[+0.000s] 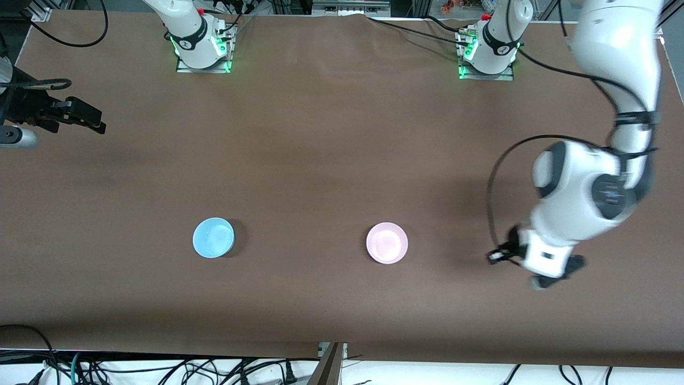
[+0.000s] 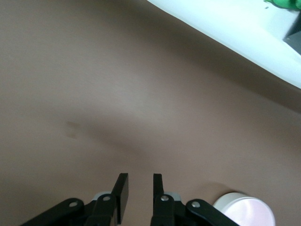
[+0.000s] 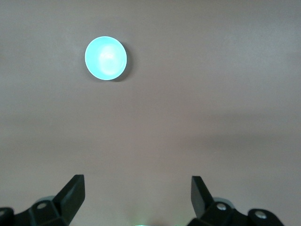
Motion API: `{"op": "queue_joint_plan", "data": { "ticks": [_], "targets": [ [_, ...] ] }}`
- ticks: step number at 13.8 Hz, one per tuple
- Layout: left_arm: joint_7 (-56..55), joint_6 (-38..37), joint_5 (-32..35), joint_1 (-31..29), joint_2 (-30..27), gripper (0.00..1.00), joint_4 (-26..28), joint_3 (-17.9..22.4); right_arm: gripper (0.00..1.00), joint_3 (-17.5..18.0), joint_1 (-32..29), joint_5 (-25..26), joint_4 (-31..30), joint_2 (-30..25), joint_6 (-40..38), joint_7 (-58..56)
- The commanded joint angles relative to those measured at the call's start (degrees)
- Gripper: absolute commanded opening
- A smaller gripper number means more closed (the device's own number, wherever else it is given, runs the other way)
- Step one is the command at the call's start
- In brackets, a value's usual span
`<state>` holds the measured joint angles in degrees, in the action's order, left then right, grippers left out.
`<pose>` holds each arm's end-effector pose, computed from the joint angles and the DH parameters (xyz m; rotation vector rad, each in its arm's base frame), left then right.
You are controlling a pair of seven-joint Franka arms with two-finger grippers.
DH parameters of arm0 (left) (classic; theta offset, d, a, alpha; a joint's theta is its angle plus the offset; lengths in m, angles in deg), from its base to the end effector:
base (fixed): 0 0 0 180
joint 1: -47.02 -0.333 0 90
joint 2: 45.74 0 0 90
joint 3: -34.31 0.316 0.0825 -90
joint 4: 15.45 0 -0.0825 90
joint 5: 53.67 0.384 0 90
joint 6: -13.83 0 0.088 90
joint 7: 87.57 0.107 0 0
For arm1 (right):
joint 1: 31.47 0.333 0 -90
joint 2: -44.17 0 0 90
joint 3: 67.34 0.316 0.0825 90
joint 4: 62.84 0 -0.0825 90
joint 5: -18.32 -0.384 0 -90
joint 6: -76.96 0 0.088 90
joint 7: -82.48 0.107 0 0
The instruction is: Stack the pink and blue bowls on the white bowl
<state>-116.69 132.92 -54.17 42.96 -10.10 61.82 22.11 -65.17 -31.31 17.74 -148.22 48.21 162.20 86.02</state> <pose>0.7322 -0.0705 0.3790 2.9146 0.6156 0.1095 0.5672 0.0234 0.6157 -3.1303 0.0323 0.1150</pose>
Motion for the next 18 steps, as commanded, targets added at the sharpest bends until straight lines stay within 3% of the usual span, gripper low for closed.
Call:
{"op": "queue_joint_plan", "data": {
  "ticks": [1,6,9,15,18],
  "targets": [
    [13.87,-6.83,-3.89,-7.17,-3.9,0.29,0.77,-1.17,1.0,0.2,-0.33,0.06,-0.57,-0.26,1.41,-0.19],
    [32.69,-10.73,-4.07,-18.51,-5.84,0.29,1.21,-1.25,1.0,0.2,-0.24,-0.12,-0.13,1.23,1.42,0.77],
    [40.17,-10.73,-4.07,-22.39,-5.85,0.29,1.56,-1.17,1.0,0.47,0.28,0.06,0.04,10.51,0.99,-0.02],
    [39.75,-10.64,-3.19,-22.31,-6.81,0.29,1.91,-1.17,1.0,0.38,0.2,0.59,-2.14,11.43,4.83,0.33],
    [36.68,-13.08,-3.19,-21.78,-9.0,0.29,1.91,-1.43,1.0,0.47,0.37,0.15,-9.6,11.78,17.71,0.86]
  ]
}}
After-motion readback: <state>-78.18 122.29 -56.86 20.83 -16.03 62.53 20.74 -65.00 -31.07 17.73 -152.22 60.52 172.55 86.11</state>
